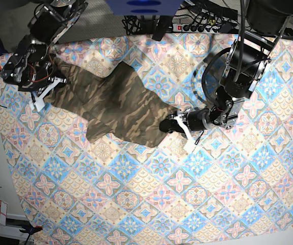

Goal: Fold the T-shirt properly
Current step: 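Fold the shirt again, left gripper carrying its end over toward the right gripper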

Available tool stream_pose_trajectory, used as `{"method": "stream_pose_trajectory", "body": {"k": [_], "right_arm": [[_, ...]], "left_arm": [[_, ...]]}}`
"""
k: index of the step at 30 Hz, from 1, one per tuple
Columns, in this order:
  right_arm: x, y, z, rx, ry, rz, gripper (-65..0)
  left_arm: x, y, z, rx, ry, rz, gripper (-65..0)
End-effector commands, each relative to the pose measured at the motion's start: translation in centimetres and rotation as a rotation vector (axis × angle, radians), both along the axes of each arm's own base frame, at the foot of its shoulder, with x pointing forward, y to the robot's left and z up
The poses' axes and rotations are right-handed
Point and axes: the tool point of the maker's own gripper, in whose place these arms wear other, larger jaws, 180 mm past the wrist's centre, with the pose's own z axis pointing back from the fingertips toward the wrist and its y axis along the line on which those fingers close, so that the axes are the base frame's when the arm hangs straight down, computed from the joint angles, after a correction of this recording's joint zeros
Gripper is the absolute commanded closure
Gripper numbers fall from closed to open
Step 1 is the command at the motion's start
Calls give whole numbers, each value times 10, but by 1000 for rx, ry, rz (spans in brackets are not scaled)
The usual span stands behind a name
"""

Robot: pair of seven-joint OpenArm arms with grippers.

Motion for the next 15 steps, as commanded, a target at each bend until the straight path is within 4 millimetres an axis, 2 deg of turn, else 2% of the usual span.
{"method": "stream_pose_trajectory", "body": {"k": [1,5,8,12,14,15], "right_arm": [[24,-19,17,-41,-63,-10,-17],[59,-46,33,-87,-81,-14,-17],[86,-58,47,-105,-99,-17,-17],[121,-59,64,-115,-121,-5,-18],[129,-59,69,-130,-115,5,-18],[135,-58,73,-143,-119,18,-18]], "left_arm": [[-89,-25,-42,149,205,-293,-58],[-100,-60,-36,125,192,-373,-58],[-103,-85,-28,120,163,-449,-58],[-109,-121,-15,109,137,-552,-59],[-104,-138,-4,98,112,-581,-61],[-100,-138,-3,101,107,-583,-62]]}}
